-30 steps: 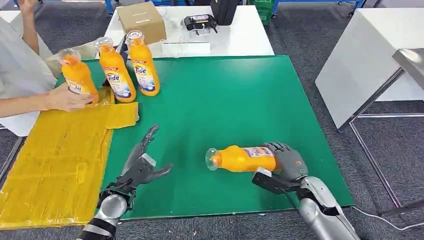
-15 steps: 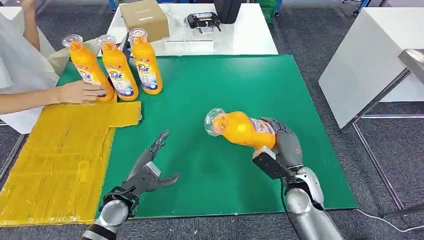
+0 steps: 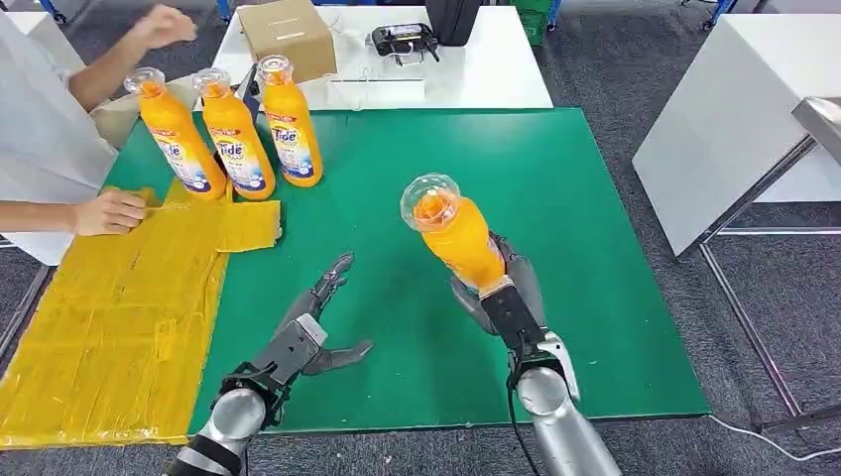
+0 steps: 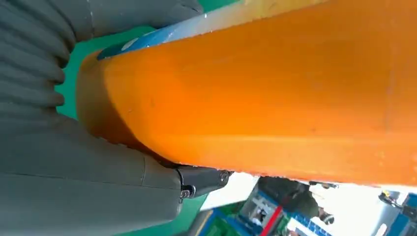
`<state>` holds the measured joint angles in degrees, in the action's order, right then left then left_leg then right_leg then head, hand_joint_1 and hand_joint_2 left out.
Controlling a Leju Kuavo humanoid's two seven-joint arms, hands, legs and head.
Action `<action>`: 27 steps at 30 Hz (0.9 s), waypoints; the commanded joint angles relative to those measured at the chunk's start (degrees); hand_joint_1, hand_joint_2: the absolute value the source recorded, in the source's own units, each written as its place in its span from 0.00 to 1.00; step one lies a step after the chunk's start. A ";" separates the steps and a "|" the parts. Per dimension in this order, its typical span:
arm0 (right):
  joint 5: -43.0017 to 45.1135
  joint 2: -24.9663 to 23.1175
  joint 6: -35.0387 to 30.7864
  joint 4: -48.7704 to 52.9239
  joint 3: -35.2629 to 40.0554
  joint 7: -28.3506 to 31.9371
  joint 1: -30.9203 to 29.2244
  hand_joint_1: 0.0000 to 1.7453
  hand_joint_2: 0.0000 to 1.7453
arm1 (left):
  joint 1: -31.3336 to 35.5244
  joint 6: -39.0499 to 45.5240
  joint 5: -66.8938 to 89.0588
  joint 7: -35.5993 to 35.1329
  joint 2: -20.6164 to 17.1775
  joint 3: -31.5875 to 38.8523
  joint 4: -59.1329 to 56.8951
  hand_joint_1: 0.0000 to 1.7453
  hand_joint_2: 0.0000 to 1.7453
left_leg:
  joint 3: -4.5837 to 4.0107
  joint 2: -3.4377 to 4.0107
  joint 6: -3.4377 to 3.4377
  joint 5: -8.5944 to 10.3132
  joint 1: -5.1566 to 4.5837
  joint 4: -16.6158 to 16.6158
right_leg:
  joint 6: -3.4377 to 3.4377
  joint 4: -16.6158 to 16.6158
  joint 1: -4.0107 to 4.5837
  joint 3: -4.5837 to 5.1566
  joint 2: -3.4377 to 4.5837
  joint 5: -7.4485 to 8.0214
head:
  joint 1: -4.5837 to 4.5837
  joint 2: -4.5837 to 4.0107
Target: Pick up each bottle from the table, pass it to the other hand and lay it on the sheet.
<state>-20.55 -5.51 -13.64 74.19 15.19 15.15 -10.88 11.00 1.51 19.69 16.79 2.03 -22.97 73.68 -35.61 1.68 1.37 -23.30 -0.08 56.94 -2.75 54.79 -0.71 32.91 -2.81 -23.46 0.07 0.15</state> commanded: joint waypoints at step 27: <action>0.15 -9.49 7.49 -35.41 36.24 3.25 -11.46 1.00 1.00 | 5.99 3.64 -13.06 2.75 -0.20 -2.71 2.51 0.00 1.00 | 0.08 -0.22 -0.14 0.00 0.18 0.00 | 0.17 0.03 0.12 -0.10 0.03 -0.13 | 0.02 0.00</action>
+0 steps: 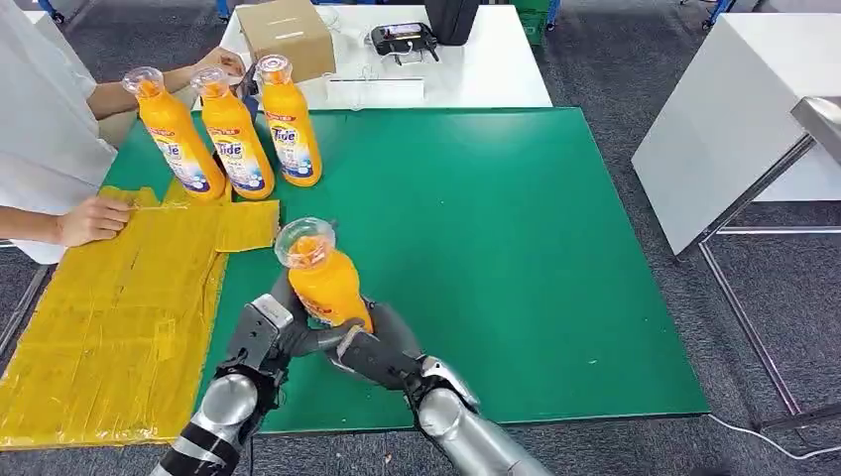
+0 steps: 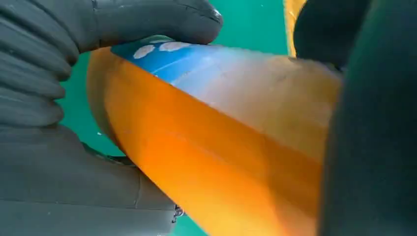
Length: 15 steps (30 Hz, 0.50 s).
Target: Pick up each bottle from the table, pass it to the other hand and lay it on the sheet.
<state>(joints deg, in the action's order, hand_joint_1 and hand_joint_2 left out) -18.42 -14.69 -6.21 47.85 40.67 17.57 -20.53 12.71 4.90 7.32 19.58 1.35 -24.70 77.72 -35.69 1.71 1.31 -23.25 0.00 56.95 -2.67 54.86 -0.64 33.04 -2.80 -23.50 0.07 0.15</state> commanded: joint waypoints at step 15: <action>-2.08 1.34 -4.16 -5.85 10.89 0.99 -1.41 1.00 1.00 | 4.42 5.65 0.89 1.82 1.20 -0.46 -2.05 1.00 1.00 | 0.21 -0.38 -0.08 -0.08 0.11 0.05 | 0.10 0.00 0.06 -0.26 -0.09 -0.18 | 0.02 0.00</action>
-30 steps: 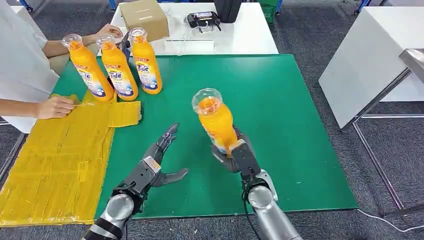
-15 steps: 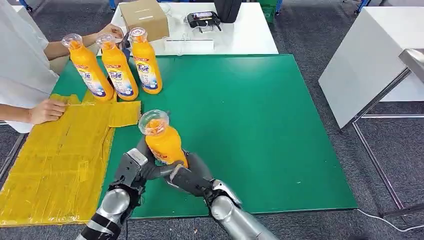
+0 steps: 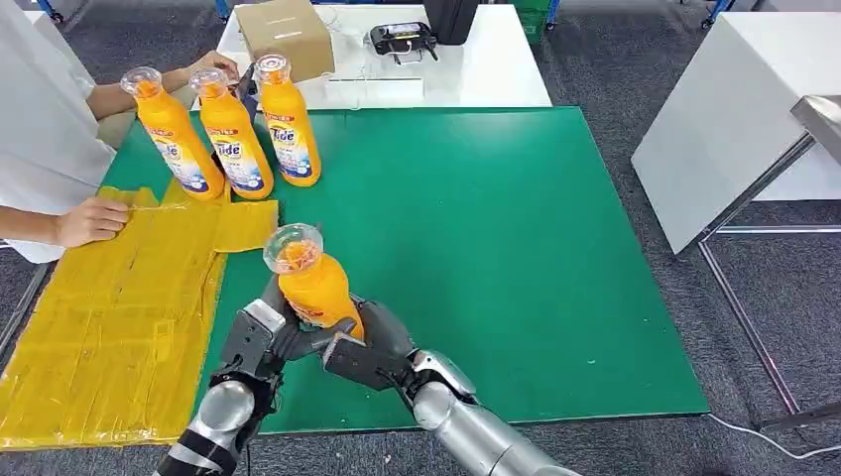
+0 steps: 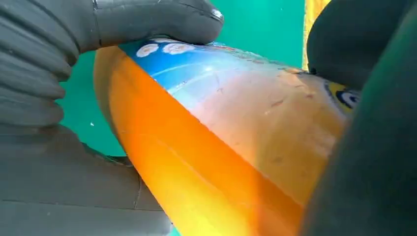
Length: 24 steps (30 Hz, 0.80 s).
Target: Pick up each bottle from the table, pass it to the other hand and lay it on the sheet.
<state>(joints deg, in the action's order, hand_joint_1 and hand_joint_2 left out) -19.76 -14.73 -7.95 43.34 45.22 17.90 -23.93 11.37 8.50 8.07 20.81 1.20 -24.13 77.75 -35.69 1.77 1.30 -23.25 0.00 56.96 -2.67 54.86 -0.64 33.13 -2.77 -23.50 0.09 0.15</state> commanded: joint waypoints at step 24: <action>3.05 13.23 -16.92 63.27 -28.74 8.93 27.29 0.00 0.00 | 21.60 26.57 60.24 -18.68 -12.08 19.42 -16.94 1.00 1.00 | 0.01 -0.33 -0.10 -0.01 0.03 0.03 | 0.09 0.10 -0.01 -0.11 -0.03 -0.09 | 0.02 0.00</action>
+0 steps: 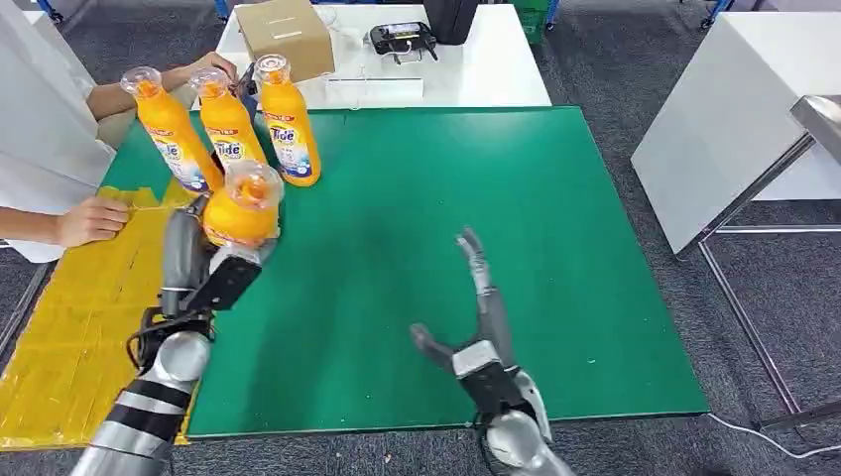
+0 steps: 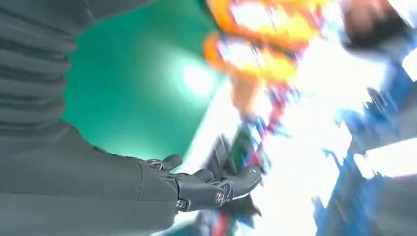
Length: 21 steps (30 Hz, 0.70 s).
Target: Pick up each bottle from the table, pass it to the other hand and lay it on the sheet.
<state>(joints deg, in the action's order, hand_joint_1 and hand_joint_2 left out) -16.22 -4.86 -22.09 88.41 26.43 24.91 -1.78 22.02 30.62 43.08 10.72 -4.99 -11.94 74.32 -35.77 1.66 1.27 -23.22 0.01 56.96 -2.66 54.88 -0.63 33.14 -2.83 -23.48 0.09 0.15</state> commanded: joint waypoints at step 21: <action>3.48 7.09 -0.05 20.06 -11.54 0.67 3.88 0.00 1.00 | 10.69 3.11 44.65 -27.53 -9.48 -11.45 -52.21 1.00 1.00 | 0.46 0.06 -0.11 -0.15 0.02 -0.05 | 0.08 -0.01 -0.05 -0.42 0.42 -0.16 | 0.00 0.00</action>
<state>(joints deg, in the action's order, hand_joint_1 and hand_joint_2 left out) -13.83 0.35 -23.26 108.89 17.77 26.51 2.96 34.57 33.00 89.24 -19.58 -16.94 -24.44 38.07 -35.76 1.80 1.22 -23.19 -0.01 56.95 -2.66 54.92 -0.64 33.18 -2.68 -23.48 0.09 0.15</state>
